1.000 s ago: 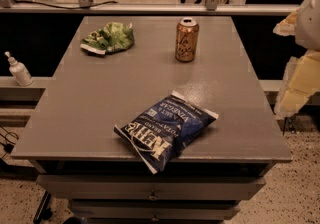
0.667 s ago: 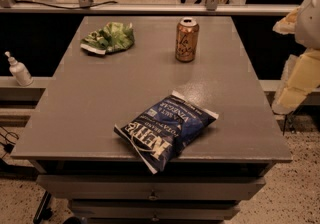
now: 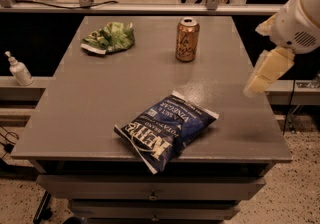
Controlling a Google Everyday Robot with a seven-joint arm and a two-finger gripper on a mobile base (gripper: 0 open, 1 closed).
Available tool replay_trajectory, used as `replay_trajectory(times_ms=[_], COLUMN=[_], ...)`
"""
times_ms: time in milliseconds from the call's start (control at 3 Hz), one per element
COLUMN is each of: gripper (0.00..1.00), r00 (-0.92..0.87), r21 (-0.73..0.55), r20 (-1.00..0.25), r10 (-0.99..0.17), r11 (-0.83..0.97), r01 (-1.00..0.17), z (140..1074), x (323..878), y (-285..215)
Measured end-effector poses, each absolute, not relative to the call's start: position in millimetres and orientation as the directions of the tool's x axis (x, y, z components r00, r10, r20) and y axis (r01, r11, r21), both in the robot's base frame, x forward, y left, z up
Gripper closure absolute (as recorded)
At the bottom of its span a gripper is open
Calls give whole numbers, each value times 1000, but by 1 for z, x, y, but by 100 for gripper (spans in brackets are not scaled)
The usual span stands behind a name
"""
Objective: Knock orange can over
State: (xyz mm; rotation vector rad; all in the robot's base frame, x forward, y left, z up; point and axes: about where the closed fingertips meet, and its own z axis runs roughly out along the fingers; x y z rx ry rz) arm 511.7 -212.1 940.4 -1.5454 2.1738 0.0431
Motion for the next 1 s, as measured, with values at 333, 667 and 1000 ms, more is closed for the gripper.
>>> replay_trajectory(times_ms=[333,667,1000], gripper=[0,0,0], r00=[-265,-277,-272], r21=[-222,-195,-162], r20=[-477,-561,-651], r10=[-838,-780,-709], r11=[407,449,480], r01=[-886,-872,-862], z=[917,900,890], x=[552,583,616], y=[-207,-199,-185])
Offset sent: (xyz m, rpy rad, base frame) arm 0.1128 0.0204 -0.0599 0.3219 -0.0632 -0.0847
